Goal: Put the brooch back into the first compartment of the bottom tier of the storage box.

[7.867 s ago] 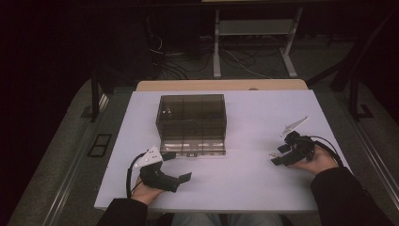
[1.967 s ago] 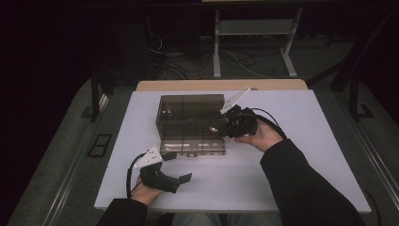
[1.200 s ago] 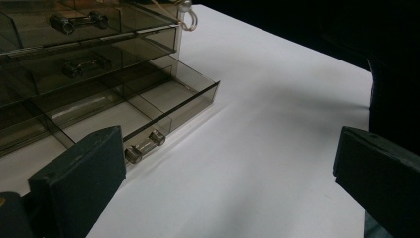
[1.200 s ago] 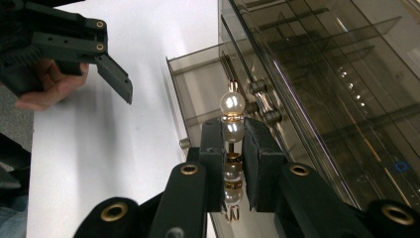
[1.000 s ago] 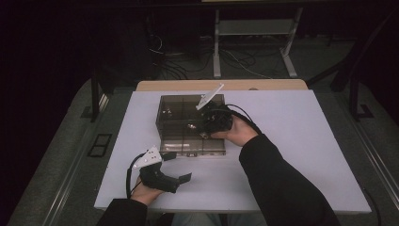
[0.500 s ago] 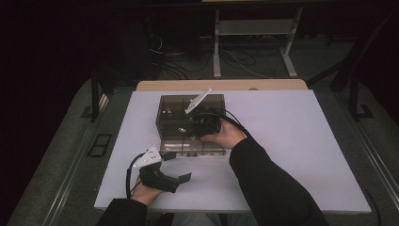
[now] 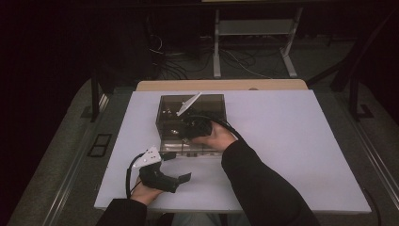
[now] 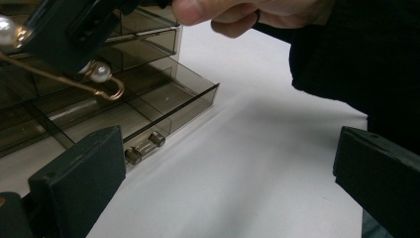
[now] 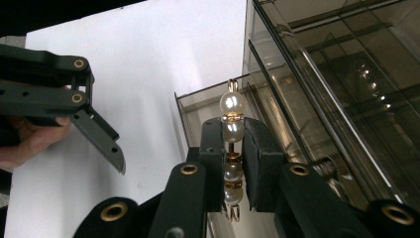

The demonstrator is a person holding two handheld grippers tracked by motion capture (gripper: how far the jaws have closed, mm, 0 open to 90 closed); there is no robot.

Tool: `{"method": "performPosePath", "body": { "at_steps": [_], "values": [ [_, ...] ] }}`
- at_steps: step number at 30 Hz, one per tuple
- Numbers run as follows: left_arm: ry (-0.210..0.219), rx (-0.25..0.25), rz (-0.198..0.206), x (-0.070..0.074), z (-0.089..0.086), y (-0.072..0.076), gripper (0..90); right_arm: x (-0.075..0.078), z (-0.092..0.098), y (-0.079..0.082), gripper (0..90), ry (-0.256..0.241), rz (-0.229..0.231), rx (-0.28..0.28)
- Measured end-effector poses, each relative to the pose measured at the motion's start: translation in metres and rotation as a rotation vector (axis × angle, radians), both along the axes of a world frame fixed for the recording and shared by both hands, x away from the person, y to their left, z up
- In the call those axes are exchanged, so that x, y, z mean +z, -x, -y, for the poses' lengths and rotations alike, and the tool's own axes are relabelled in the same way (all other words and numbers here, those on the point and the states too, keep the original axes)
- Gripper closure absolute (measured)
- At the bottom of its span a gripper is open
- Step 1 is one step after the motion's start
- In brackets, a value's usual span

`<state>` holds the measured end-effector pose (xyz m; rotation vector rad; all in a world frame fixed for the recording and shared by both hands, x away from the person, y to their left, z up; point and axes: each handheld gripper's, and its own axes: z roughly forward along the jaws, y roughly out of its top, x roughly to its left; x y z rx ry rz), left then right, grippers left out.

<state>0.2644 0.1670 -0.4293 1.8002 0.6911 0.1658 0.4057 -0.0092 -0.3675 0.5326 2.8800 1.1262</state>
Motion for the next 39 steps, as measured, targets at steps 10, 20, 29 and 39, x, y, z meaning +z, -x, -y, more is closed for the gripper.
{"method": "performPosePath", "body": {
  "at_steps": [10,20,29,39],
  "values": [
    [0.0,0.0,0.001,0.0,-0.001,0.0,0.0,-0.01,-0.015,-0.002,78.7,0.005,-0.002,0.006],
    [0.008,0.004,-0.006,0.0,-0.001,0.0,0.0,-0.022,-0.03,-0.005,78.8,0.014,-0.018,0.018],
    [0.005,0.0,-0.004,0.0,-0.001,0.0,0.0,-0.033,-0.038,-0.006,78.8,0.043,-0.029,0.014],
    [0.007,0.0,-0.005,0.0,-0.001,0.0,0.0,-0.038,-0.041,-0.007,72.7,0.047,-0.041,0.006]
  ]
}}
